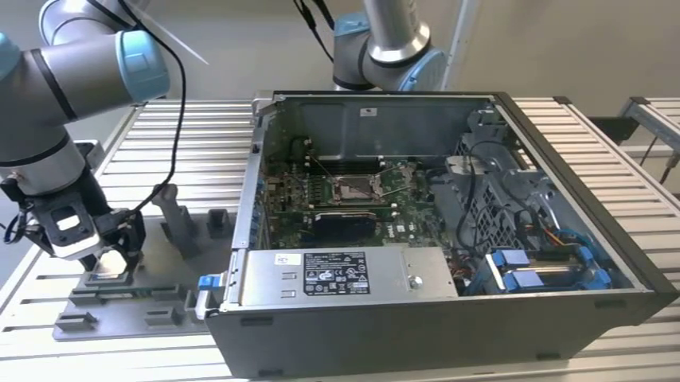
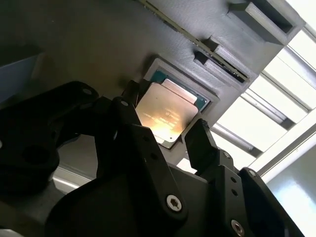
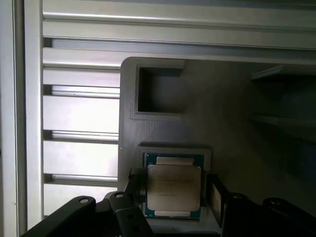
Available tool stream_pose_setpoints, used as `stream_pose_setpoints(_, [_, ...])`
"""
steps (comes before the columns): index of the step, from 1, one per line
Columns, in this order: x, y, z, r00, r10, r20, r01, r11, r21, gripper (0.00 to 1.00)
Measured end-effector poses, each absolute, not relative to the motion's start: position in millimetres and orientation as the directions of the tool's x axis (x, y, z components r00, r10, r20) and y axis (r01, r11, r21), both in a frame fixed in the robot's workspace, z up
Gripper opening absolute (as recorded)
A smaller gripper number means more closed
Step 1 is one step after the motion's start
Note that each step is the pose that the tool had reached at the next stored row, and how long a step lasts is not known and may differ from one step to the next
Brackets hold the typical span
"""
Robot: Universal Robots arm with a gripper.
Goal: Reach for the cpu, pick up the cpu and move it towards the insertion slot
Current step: 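Pick up the cpu and move it towards the insertion slot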
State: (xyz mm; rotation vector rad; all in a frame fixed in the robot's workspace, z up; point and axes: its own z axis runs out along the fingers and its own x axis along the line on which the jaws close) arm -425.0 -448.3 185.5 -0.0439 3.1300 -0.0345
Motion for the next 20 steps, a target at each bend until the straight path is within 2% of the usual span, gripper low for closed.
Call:
stream_pose_setpoints(16, [-425.8, -448.3, 184.9, -1.000, -0.028, -0.011, -0.028, 0.999, -0.022, 1.00])
stream_pose_setpoints(17, [-425.8, -448.3, 184.8, -1.000, -0.028, -0.011, -0.028, 0.999, -0.022, 0.00])
stream_pose_setpoints(20, [-425.8, -448.3, 184.8, -1.000, -0.028, -0.011, -0.028, 0.999, -0.022, 0.00])
